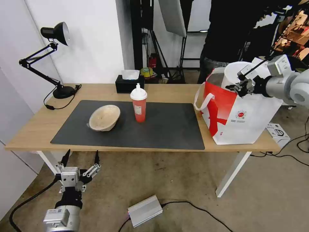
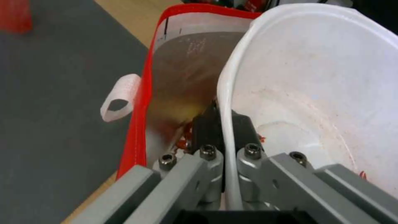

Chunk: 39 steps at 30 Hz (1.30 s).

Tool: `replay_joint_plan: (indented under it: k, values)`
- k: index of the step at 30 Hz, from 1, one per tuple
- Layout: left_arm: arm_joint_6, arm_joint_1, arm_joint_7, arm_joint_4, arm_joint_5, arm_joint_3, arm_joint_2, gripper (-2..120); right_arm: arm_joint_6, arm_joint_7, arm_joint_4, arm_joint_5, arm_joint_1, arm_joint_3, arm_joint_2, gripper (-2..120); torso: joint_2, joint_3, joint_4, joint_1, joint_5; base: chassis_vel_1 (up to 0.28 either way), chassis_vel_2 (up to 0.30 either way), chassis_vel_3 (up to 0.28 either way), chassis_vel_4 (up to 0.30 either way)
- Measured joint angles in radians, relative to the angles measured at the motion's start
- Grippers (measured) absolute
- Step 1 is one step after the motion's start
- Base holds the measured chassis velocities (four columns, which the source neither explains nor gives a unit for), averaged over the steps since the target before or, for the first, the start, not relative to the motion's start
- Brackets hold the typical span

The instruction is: Pick up the trash from the table and place it into the takeout bag.

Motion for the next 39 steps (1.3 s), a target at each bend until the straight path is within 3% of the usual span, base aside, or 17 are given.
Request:
replay_joint_plan:
  k: [5,30,39]
  values:
    - [-0.001,0.003,0.000,-0.003,0.001,0.000,-0.001,98,0.000,0.006,0.005,0.000,-0.022,0.020,-0.001,3,0.000,0.000,0.0000,0.000,0.0000,0.000,0.000,0.000,0.000]
    - [-0.001,-0.003,0.001,0.001,0.001,-0.003,0.005,98,-0.001,0.044,-0.005,0.022,0.020,0.010,0.031,95,0.000,0.000,0.0000,0.000,0.0000,0.000,0.000,0.000,0.000]
    - [0.002,-0.005,0.000,0.003,-0.001,-0.004,0.009,98,-0.001,0.201,0.054,0.183,0.044,0.064,0.080,100,0.000,0.000,0.0001,0.000,0.0000,0.000,0.000,0.000,0.000]
